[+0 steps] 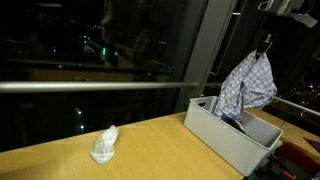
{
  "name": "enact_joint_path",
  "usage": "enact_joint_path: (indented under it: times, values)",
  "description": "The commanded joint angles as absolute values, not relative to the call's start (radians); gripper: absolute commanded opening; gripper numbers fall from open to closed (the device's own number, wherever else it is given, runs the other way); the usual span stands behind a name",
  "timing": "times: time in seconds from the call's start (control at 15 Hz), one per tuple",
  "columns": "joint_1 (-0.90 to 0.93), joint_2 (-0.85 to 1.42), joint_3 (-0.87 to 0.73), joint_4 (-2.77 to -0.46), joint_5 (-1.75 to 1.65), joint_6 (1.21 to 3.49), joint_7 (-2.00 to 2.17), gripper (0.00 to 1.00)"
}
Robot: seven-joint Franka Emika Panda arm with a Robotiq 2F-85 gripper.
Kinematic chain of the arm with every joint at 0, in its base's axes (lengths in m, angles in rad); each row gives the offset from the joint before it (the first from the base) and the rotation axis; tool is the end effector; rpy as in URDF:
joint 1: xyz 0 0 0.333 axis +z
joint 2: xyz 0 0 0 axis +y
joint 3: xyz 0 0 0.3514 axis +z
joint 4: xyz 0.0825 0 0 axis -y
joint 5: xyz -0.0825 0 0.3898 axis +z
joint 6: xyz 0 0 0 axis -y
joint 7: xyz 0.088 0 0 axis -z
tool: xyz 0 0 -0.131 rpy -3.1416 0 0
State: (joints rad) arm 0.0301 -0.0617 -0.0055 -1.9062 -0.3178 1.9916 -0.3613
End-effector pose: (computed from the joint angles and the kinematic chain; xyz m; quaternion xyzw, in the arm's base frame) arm 0.5661 -0.0123 0.5502 0.9562 0.2417 0.0466 0.1587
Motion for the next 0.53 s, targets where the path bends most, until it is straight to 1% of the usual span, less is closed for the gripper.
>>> enact_joint_path:
  times: [0.0, 0.07, 0.13, 0.47]
  values:
    - [0.033, -0.036, 0.009, -1.897, -0.304, 2.001, -0.361, 0.06]
    - [0.035, -0.027, 0.013, -1.893, -0.306, 1.995, -0.355, 0.31]
    - [0.037, -0.02, 0.017, -1.889, -0.306, 1.992, -0.353, 0.32]
    - [0.052, 0.005, 0.042, -1.848, -0.316, 1.964, -0.345, 0.66]
